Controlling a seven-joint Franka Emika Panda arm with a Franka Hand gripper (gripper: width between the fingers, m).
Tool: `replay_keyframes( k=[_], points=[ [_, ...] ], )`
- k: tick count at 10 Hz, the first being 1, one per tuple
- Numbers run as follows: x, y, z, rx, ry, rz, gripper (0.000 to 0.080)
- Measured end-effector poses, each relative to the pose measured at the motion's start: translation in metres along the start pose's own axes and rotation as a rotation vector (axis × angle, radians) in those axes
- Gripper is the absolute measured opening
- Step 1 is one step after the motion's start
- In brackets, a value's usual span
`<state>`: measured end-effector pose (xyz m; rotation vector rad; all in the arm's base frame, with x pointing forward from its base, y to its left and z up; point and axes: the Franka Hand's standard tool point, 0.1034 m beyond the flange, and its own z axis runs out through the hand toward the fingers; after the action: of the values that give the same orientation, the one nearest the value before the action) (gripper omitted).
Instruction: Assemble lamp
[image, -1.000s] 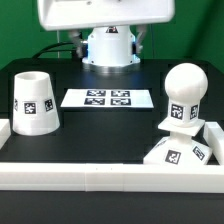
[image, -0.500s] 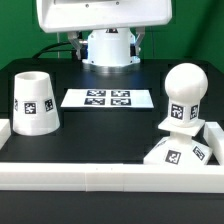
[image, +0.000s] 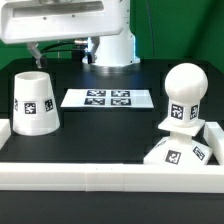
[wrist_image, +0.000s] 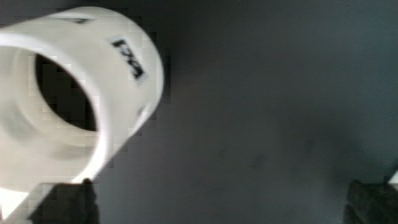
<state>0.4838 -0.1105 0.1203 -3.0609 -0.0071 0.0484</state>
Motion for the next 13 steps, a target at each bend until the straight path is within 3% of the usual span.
replay_keyframes(
  k=[3, 7, 13],
  points=[
    [-0.001, 0.0, 0.001, 0.0, -0.002, -0.02, 0.0699],
    [-0.021, 0.026, 0.014, 0.005, -0.029, -0.045, 0.0699],
    [-0.025, 0.028, 0.038, -0.004, -0.051, -0.047, 0.0699]
  ],
)
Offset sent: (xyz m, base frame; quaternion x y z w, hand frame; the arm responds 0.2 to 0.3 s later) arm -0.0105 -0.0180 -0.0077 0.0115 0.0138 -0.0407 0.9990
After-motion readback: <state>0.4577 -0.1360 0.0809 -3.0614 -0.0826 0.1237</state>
